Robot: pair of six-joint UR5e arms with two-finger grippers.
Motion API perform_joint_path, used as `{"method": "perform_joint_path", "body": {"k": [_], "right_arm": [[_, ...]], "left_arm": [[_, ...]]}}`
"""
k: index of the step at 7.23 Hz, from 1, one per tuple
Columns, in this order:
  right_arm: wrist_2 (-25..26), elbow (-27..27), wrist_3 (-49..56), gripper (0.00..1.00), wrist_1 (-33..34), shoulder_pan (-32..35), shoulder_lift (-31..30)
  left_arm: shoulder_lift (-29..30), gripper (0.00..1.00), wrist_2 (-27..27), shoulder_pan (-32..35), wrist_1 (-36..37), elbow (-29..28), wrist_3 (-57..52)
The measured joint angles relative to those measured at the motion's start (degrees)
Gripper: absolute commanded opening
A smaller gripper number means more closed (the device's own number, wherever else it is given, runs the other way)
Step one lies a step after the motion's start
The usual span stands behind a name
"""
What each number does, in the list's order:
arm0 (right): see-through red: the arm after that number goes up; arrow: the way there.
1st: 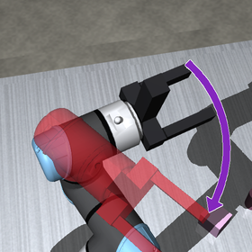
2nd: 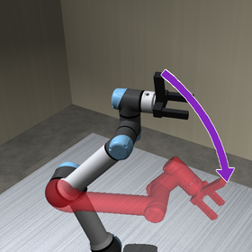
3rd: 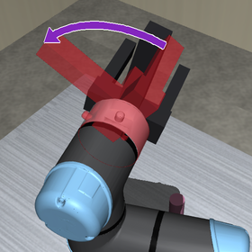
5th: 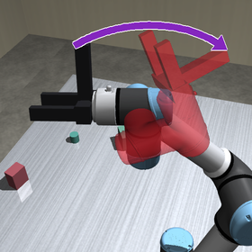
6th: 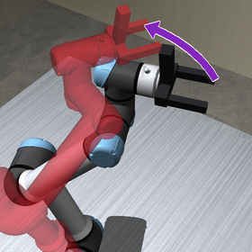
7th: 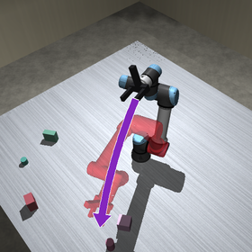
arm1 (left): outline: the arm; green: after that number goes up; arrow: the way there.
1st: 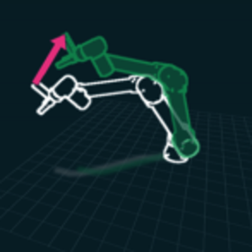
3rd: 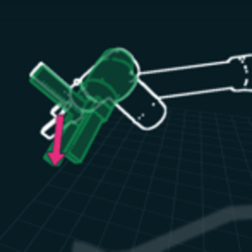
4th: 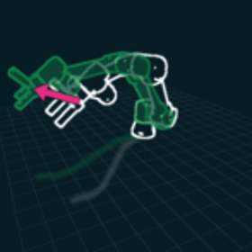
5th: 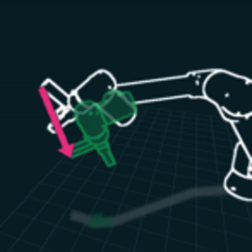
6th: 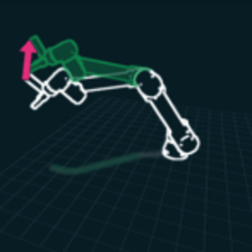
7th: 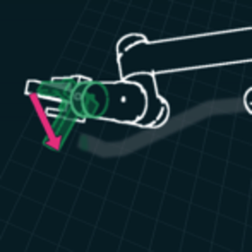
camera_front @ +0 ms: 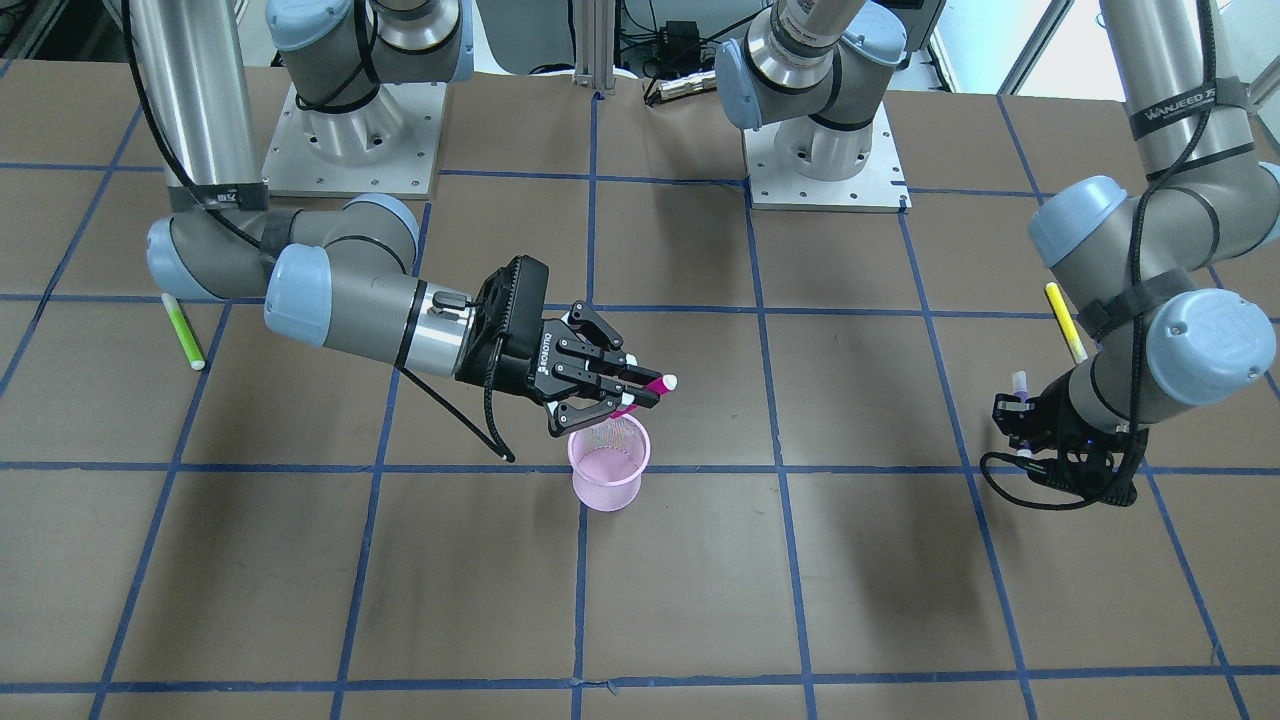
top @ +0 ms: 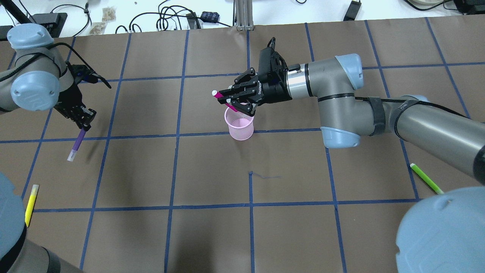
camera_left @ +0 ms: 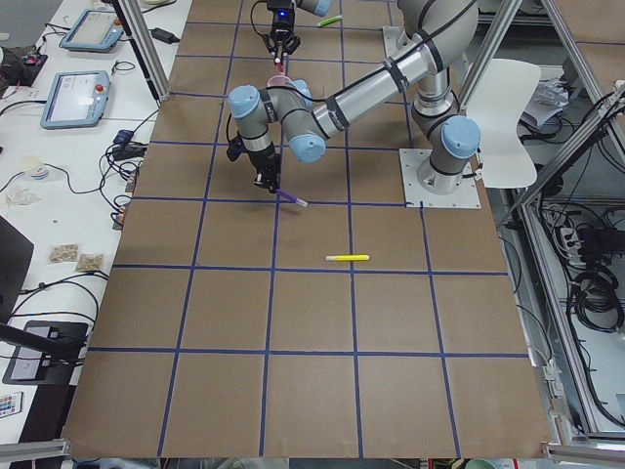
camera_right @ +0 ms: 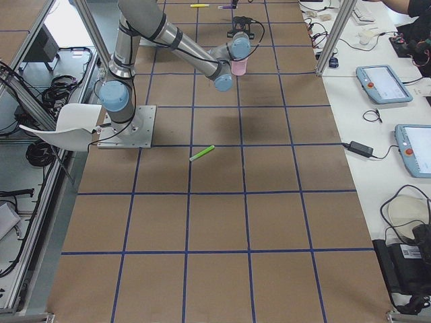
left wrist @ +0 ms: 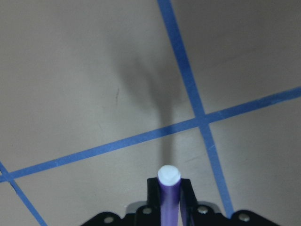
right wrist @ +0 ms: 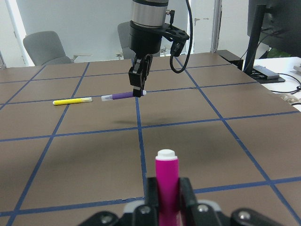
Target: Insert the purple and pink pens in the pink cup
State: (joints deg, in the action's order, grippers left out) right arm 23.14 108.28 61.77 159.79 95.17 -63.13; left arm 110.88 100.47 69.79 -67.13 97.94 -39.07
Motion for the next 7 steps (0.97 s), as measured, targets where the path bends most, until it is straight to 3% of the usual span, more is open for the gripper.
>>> {"method": "perform_joint_path", "body": {"k": [1, 2, 5, 7], "right_arm": [[0.0, -1.1, -0.1, 0.81, -0.1, 0.1, 1.2], [0.1, -1.7, -0.1, 1.00, -0.1, 0.2, 1.9], [3.2, -2.6, -4.2, 1.00, -0.4, 0.3, 1.8], [10.3, -5.6, -12.4, 1.00, -1.8, 0.3, -1.0]], "left_arm": [[-0.5, 0.00, -1.7, 0.1, 0.0, 0.0, 0.1], [-0.7, 0.00, -2.6, 0.3, -0.1, 0.0, 0.1], [-1.3, 0.00, -3.4, 0.8, -0.1, 0.0, 0.3], [-2.2, 0.00, -4.3, 1.7, 0.0, 0.0, 1.7]]}}
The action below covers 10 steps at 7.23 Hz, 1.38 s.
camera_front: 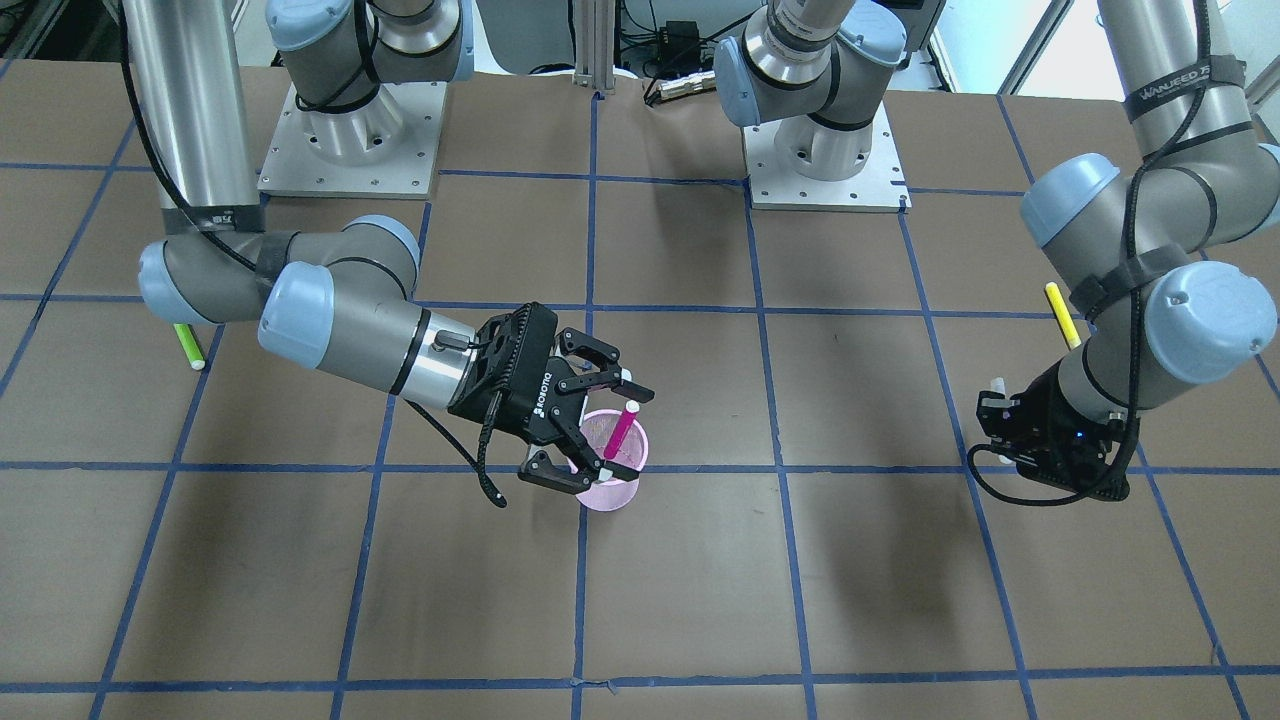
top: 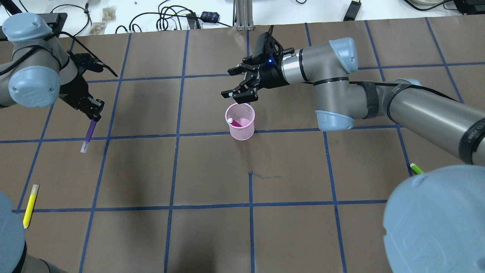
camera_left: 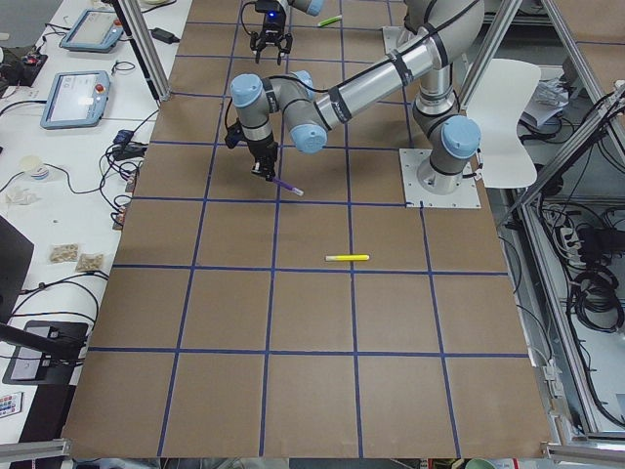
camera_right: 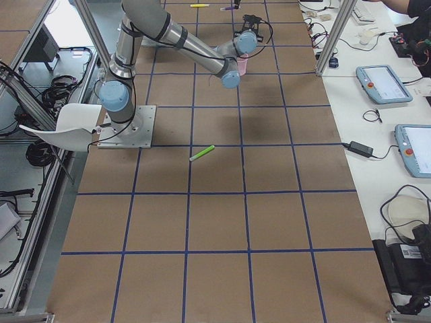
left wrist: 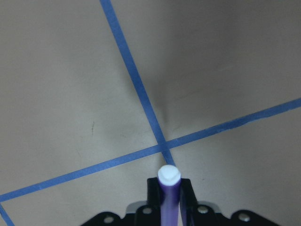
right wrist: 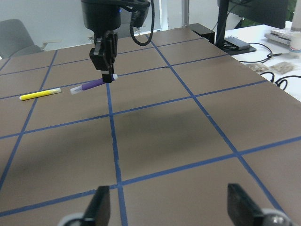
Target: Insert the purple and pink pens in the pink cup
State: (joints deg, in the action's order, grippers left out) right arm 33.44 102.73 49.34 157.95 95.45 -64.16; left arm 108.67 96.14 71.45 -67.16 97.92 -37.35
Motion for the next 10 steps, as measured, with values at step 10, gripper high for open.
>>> {"method": "perform_joint_path", "body": {"k": [10], "right_arm": [[50.8, -24.2, -39.7, 1.00, -69.6, -2.0, -18.9]], "left_arm": [[-10.0, 0.00, -24.4, 24.6, 48.5, 10.7, 29.6]]}}
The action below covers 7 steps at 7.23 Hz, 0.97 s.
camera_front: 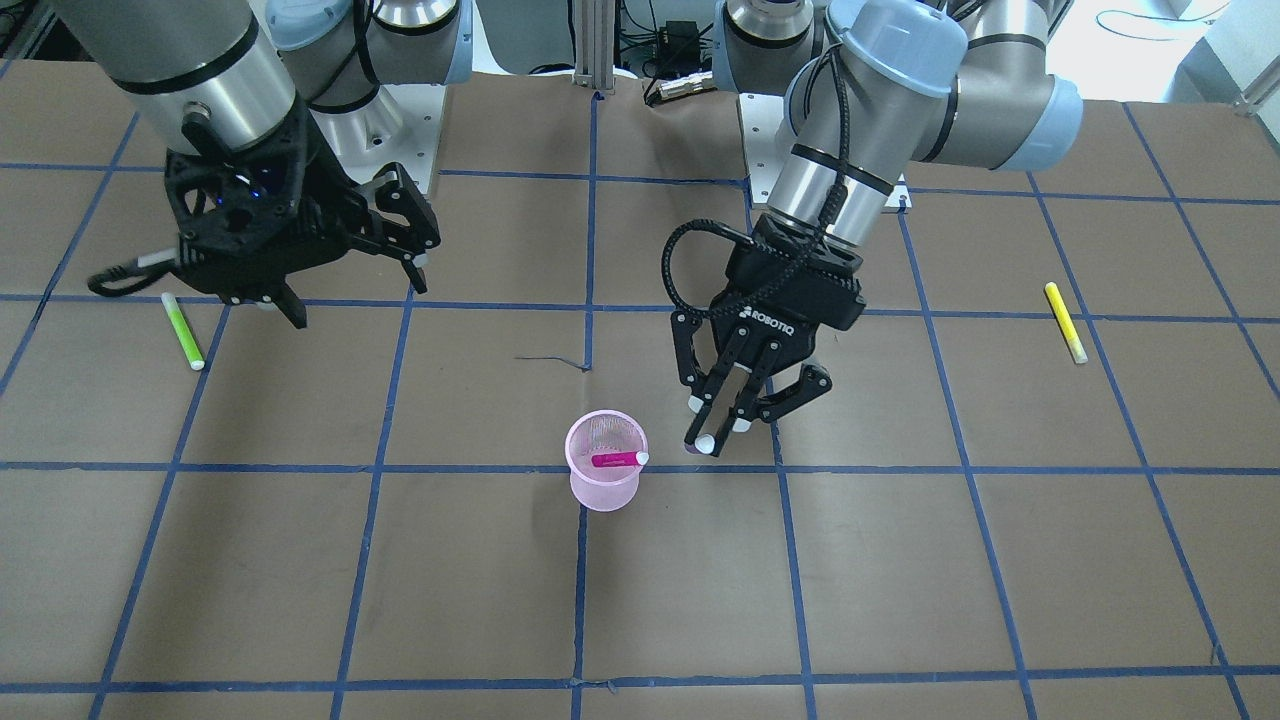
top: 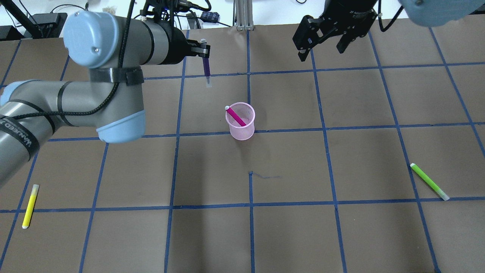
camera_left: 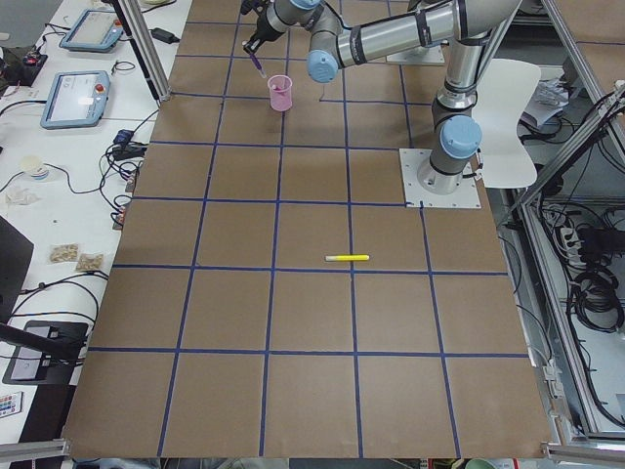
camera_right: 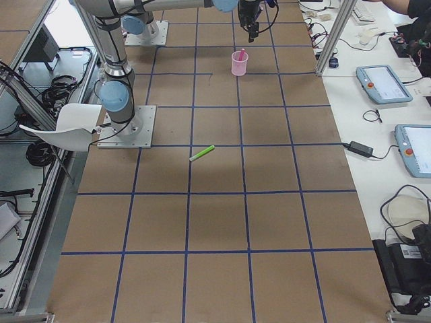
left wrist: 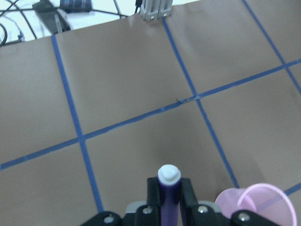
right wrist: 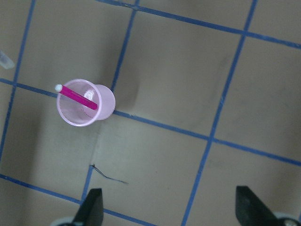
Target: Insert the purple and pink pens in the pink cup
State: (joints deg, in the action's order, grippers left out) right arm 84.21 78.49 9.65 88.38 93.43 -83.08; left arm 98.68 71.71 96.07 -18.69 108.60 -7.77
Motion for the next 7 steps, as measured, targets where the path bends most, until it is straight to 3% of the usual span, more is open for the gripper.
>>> {"method": "perform_joint_path", "body": {"k": [2, 5, 7], "right_arm": [[6.3, 0.4, -6.3, 1.00, -4.7, -0.7, -3.0], [7.0, 1.2, -17.1, 1.00, -3.3, -0.4, -3.2], [6.9, 7.0, -17.9, 1.00, 1.1, -0.1, -5.2]], "left_arm": [[1.4, 0.00, -0.2, 3.0, 11.0, 4.3, 6.5], [4.0, 0.00, 0.1, 5.3, 13.2, 6.1, 9.5], [5.9, 0.00, 0.8, 6.0, 13.0, 6.9, 9.4]]}}
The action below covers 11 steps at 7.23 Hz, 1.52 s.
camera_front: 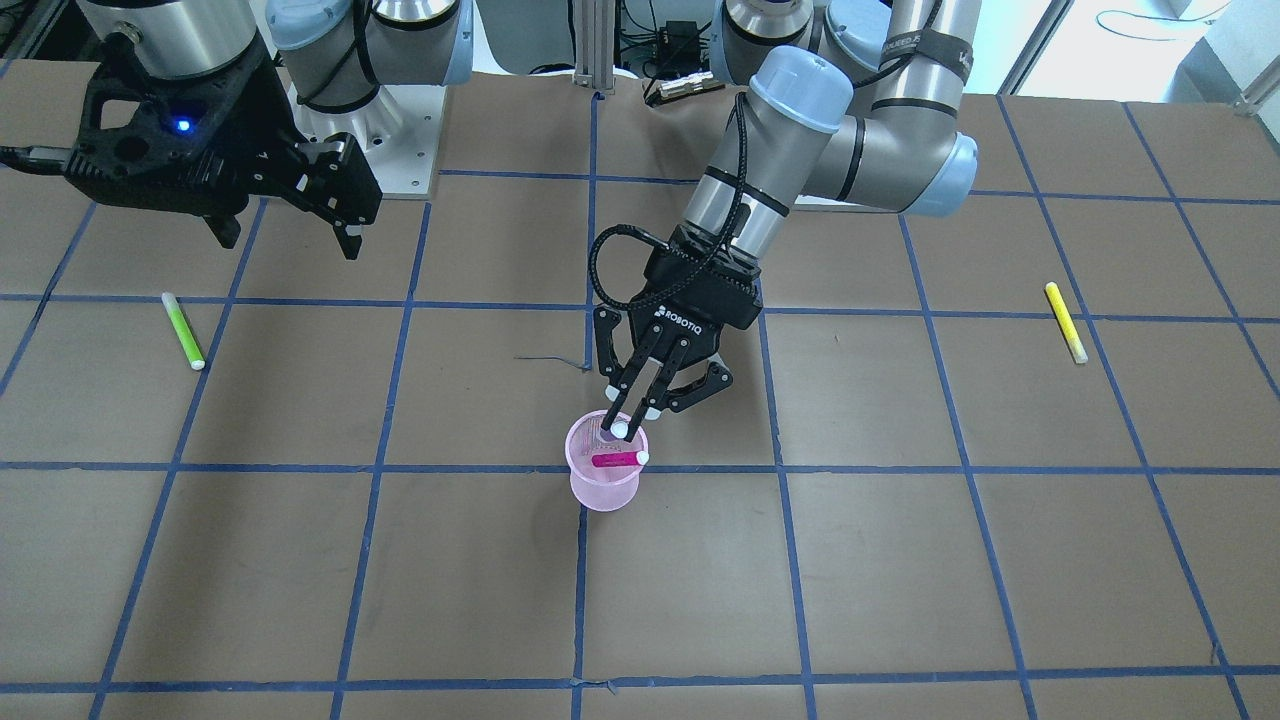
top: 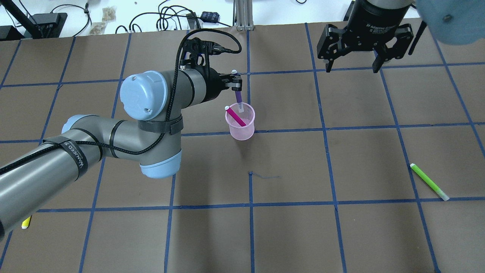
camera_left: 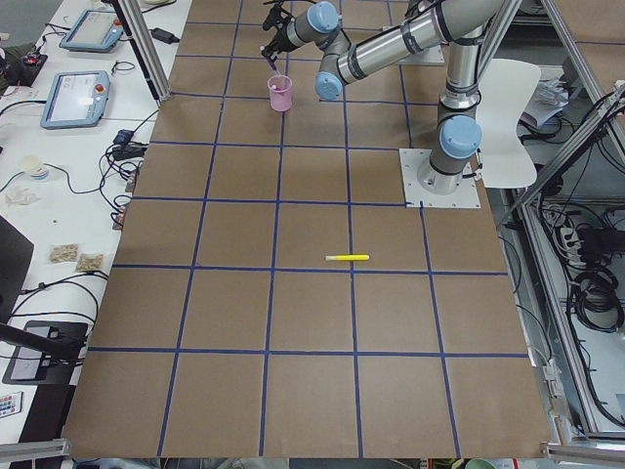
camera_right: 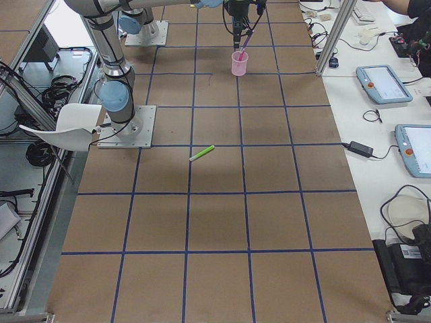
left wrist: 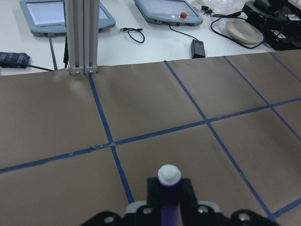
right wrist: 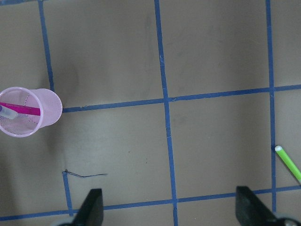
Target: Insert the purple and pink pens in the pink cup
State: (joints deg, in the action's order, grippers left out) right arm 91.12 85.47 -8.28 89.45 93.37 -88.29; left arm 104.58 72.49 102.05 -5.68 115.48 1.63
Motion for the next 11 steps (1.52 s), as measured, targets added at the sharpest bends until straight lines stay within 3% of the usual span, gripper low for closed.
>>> {"method": "perform_joint_path", "body": {"k": [2, 7, 9, 11], "right_arm": [[-0.1, 5.6, 0.6, 1.00, 3.4, 0.1, -4.8], [-0.1, 7.0, 0.8, 1.00, 8.2, 0.1, -6.0], [0.0, 7.1, 0.9, 1.00, 9.7, 0.1, -5.8], [0.2, 7.2, 0.9, 1.00, 9.9, 0.0, -5.8]], "left_arm": [[1.5, 0.00, 3.6, 1.6, -0.2, 0.4, -0.2], [3.4, 0.00, 6.5, 2.7, -0.5, 0.6, -1.7], [3.8, 0.98, 8.2, 3.0, -0.7, 0.5, -2.5], [3.9, 1.00, 10.7, 3.1, -1.2, 0.4, -4.5]]}}
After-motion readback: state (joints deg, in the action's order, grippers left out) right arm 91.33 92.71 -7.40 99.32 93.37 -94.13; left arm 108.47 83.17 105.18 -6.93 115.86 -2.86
